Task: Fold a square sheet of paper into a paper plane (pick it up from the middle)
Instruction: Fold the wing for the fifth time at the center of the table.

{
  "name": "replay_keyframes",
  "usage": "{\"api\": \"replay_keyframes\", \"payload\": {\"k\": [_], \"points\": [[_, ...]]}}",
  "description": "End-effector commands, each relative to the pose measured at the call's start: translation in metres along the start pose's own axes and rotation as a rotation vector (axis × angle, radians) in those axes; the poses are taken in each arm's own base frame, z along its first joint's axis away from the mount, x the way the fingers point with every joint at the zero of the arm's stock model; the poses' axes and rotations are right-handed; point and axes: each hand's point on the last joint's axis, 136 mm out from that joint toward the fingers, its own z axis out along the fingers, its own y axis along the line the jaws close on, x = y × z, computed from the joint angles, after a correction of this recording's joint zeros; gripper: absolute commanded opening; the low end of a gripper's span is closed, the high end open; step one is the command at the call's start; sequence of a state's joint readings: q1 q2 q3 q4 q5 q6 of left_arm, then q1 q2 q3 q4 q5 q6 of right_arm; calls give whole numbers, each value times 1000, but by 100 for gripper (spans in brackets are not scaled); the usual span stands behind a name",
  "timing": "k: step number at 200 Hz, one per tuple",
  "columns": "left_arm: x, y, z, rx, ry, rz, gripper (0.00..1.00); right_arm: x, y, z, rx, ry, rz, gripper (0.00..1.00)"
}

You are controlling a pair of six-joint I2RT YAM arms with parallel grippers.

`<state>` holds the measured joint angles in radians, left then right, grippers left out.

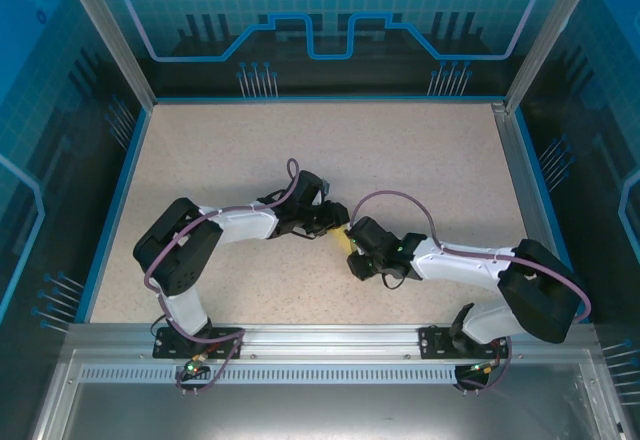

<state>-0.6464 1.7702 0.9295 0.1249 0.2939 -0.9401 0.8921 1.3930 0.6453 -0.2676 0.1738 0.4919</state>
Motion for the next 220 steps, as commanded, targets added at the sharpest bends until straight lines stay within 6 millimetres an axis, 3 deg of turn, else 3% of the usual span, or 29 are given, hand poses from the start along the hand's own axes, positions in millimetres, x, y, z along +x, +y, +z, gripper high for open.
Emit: {"api": "replay_keyframes", "payload": {"k": [1,21,71,151,220], "points": [[1,-9,1,15,20,21,36,7,0,-2,16,25,-30,21],[1,-10,0,16,19,23,36,7,0,-2,18,26,-32,19],[0,-11,0,17,18,23,36,9,9,0,-37,37,-28,2],[0,-11,-1,18,18,18,36,17,17,8,-239,71,107,4],[1,-13,-3,25,16,22,36,17,11,5,-277,69,153,5]]}}
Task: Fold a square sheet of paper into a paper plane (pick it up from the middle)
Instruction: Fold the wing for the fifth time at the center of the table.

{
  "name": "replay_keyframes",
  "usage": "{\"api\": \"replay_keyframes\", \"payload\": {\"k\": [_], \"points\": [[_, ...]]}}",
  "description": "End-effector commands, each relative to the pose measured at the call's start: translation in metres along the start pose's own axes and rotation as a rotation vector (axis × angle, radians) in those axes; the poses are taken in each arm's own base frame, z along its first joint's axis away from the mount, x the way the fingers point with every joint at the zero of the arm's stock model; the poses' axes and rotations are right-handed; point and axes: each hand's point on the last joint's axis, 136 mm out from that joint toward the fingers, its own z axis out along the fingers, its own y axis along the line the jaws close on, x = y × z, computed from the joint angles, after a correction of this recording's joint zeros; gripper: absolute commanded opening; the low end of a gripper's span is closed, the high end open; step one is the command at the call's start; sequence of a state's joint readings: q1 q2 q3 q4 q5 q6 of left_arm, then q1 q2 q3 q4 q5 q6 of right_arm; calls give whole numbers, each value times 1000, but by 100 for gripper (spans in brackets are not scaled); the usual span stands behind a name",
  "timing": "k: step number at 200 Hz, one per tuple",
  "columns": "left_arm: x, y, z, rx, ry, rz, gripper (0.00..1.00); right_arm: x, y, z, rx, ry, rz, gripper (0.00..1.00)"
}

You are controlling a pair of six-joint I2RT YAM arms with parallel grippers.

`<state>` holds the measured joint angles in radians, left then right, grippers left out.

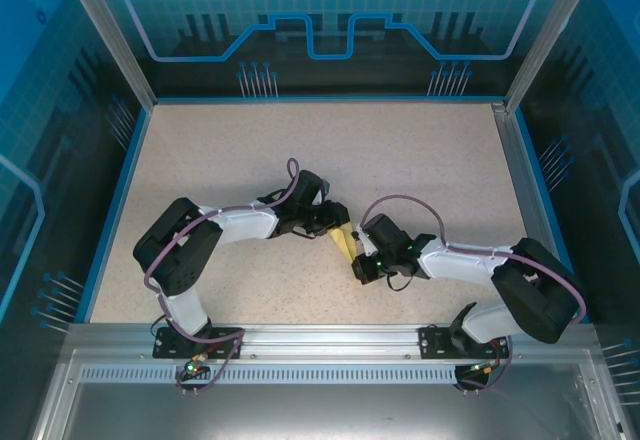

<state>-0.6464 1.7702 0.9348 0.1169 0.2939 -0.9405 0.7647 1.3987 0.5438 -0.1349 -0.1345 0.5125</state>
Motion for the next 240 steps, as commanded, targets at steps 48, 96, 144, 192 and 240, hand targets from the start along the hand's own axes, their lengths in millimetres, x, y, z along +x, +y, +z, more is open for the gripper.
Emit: {"api": "replay_keyframes", "payload": {"k": [48,96,144,192,240], "points": [[-6,-16,-28,-31,-39,93,53,-4,0,-5,-20,-28,16,4],[-13,9,-55,-160,-95,33,67,-9,-1,-10,-15,-61,11,5],[-3,28,-56,-205,-84,-82,72,-9,-2,-9,-12,-64,10,5],[0,27,-51,-177,-66,-134,77,-8,-3,-8,-11,-71,12,5],[2,26,-37,-163,-26,-172,76,-8,-4,-8,-8,-70,9,5]]}}
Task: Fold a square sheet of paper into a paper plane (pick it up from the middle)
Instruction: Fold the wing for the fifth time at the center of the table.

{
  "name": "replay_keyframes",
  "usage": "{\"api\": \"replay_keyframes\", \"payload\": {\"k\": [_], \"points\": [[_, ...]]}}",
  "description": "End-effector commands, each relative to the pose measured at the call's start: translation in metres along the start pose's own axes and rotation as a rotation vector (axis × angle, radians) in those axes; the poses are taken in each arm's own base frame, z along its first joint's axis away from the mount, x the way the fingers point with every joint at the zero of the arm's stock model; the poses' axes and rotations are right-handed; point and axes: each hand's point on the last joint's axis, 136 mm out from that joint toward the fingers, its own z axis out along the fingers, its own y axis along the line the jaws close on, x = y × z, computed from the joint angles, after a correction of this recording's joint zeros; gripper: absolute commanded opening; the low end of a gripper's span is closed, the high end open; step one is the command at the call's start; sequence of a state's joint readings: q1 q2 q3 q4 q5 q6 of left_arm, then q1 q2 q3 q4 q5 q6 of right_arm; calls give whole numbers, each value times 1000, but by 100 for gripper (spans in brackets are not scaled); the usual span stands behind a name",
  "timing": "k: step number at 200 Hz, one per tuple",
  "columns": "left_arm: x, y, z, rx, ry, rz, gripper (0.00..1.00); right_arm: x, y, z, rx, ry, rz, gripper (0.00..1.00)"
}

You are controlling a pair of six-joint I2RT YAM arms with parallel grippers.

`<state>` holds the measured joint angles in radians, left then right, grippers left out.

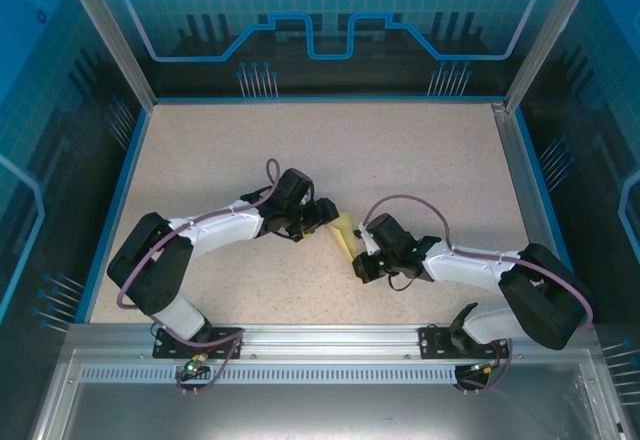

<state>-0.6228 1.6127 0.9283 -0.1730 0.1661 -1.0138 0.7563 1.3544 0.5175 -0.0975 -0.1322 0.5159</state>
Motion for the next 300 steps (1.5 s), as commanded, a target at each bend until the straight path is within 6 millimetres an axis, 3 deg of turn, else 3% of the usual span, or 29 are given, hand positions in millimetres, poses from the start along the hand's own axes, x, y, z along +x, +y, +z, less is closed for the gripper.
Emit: {"api": "replay_keyframes", "payload": {"k": [1,26,60,135,181,198,251,300], "points": [[3,-2,10,13,44,-36,76,-2,-5,-2,10,-17,10,5],[4,-14,17,36,83,-36,73,-1,-6,-2,12,-19,5,6],[5,-15,24,3,119,-53,70,-3,-6,-1,11,-25,0,7],[7,-17,28,-25,164,-62,46,-6,-4,-2,8,-36,-33,10],[9,-13,28,-48,173,-60,39,-13,0,-7,22,-70,-84,16],[9,-14,28,-45,172,-56,29,-17,2,-9,32,-85,-114,20],[9,-17,28,-35,180,-55,25,-31,10,-14,95,-129,-236,33],[9,-19,27,-25,182,-51,20,-40,19,-3,242,-166,-418,35]]}}
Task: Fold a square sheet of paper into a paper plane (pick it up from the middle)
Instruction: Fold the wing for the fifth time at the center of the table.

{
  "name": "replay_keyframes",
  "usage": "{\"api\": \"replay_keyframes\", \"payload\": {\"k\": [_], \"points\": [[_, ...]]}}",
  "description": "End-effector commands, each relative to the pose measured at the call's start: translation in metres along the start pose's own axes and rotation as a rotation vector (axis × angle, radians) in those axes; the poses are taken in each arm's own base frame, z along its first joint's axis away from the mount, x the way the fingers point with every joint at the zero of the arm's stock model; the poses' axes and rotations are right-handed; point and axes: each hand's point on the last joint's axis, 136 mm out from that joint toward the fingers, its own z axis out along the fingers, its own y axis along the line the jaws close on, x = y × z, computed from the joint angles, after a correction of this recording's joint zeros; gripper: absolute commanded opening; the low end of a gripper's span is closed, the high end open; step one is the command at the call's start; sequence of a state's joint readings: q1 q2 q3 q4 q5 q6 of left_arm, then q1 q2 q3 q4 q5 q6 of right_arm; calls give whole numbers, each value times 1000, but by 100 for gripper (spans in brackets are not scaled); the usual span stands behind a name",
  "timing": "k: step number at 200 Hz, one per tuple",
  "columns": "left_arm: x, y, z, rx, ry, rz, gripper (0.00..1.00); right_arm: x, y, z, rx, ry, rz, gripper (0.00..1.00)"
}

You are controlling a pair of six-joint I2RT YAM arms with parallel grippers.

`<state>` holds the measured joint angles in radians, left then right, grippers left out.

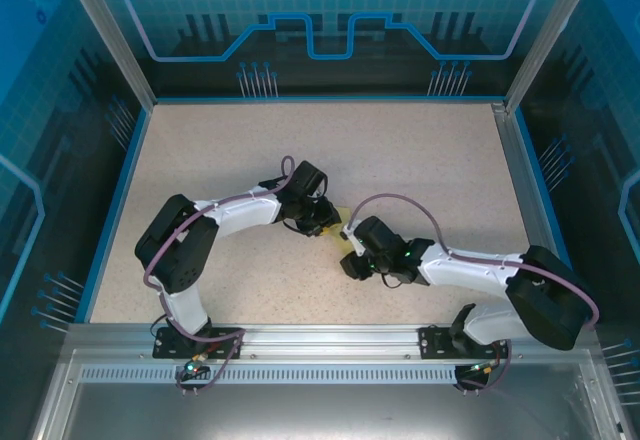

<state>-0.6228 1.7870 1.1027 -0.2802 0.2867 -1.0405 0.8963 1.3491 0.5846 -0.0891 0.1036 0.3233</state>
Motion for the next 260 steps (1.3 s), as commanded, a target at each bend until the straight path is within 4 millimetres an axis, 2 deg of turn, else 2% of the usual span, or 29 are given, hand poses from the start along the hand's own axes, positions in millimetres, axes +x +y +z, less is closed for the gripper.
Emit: {"api": "replay_keyframes", "payload": {"k": [1,54,96,115,132,145,166,208,227,260], "points": [[2,-6,-1,12,29,9,20,-13,-5,4,120,-38,-108,35],[2,-6,0,11,31,11,18,-12,-5,16,227,3,-183,33],[2,-7,-1,11,29,12,18,-11,-1,22,236,12,-190,17],[1,-6,-3,8,22,12,18,-12,-4,20,257,5,-171,13],[1,-6,-4,7,20,16,18,-12,-7,18,274,-2,-161,14],[1,-6,-4,6,20,17,18,-13,-8,16,284,-7,-161,21],[0,-5,-3,3,18,15,17,-13,-8,14,301,-8,-175,26],[0,-6,-4,8,16,12,15,-8,-10,15,335,14,-215,27],[0,-6,-5,10,16,15,14,-9,-10,15,345,11,-222,23],[0,-7,-6,10,14,15,15,-12,-11,14,351,-8,-210,8]]}}
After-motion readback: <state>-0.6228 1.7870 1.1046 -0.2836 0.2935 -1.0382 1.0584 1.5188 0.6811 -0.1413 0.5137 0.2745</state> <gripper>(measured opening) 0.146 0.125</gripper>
